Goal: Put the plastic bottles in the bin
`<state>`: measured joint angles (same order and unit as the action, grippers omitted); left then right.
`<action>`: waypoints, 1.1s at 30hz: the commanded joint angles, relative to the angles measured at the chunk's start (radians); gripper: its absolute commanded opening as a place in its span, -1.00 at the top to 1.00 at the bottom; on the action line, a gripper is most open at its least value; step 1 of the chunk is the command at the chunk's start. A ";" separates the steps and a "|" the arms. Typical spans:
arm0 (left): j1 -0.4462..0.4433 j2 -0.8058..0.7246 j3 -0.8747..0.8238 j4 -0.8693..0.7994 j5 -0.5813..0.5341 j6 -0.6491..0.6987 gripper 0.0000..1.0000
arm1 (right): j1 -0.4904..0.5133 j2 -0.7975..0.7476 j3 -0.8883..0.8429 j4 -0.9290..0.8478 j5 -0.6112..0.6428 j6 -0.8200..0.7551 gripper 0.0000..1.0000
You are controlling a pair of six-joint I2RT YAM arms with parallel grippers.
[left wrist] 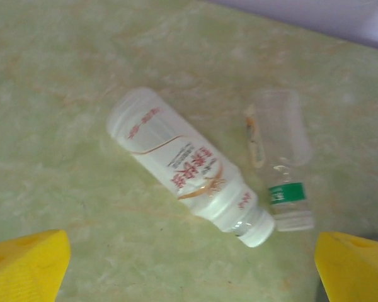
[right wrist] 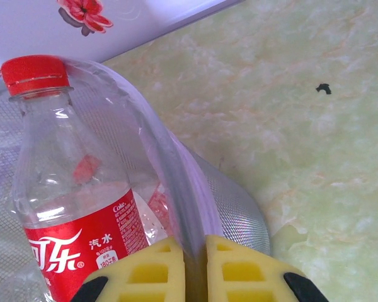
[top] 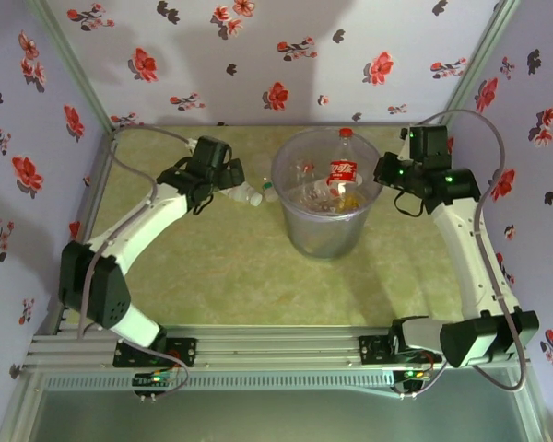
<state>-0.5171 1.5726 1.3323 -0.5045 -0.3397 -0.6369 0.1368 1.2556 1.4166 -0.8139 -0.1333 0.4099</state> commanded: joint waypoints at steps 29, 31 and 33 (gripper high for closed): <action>0.080 0.494 0.232 0.023 -0.130 -0.405 -0.97 | -0.031 -0.086 -0.122 0.058 -0.022 -0.025 1.00; 0.082 0.518 0.247 -0.005 -0.128 -0.432 -0.91 | -0.032 -0.089 -0.121 0.059 -0.020 -0.024 1.00; 0.084 0.535 0.249 -0.015 -0.128 -0.451 -0.86 | -0.034 -0.088 -0.120 0.062 -0.021 -0.021 1.00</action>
<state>-0.4400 2.0724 1.5555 -0.4744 -0.4339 -1.0355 0.1024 1.1828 1.3071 -0.7609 -0.1299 0.4011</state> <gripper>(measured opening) 0.937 0.120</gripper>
